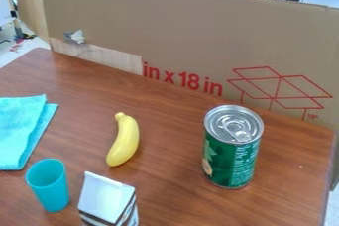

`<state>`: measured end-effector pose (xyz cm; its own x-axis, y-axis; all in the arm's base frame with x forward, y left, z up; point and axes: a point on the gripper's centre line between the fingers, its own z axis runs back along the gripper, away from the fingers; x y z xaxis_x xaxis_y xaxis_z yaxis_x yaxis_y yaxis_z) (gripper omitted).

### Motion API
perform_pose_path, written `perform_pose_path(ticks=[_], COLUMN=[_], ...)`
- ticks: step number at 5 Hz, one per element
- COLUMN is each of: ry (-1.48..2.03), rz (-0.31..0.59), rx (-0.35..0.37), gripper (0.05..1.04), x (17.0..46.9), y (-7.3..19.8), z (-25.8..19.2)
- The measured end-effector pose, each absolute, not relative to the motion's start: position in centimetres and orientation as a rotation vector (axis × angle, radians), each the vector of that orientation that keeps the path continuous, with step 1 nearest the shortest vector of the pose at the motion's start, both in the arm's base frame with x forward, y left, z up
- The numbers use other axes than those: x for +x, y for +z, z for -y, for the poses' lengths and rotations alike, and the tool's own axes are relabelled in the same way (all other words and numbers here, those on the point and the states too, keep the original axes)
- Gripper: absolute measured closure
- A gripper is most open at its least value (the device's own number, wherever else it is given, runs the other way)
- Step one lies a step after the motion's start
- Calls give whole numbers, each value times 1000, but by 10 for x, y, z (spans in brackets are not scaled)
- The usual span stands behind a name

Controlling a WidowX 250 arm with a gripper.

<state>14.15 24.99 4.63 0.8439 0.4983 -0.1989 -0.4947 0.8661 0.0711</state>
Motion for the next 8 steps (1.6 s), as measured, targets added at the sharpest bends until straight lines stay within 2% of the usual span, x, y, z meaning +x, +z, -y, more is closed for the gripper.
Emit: perform_pose_path(ticks=[1,2,3,5,6,7,8], ry=[522,485,482,339,254,130,92], rz=[-247,-265,-245,-179,-167,-214,-246], rx=[56,72,55,123,158,226,225], gripper=[82,81,83,83,82,82,82], x=[140,148,174,260,291,305,307], y=[27,22,21,24,24,23,24], z=[-257,-255,-266,-276,-264,-246,-244])
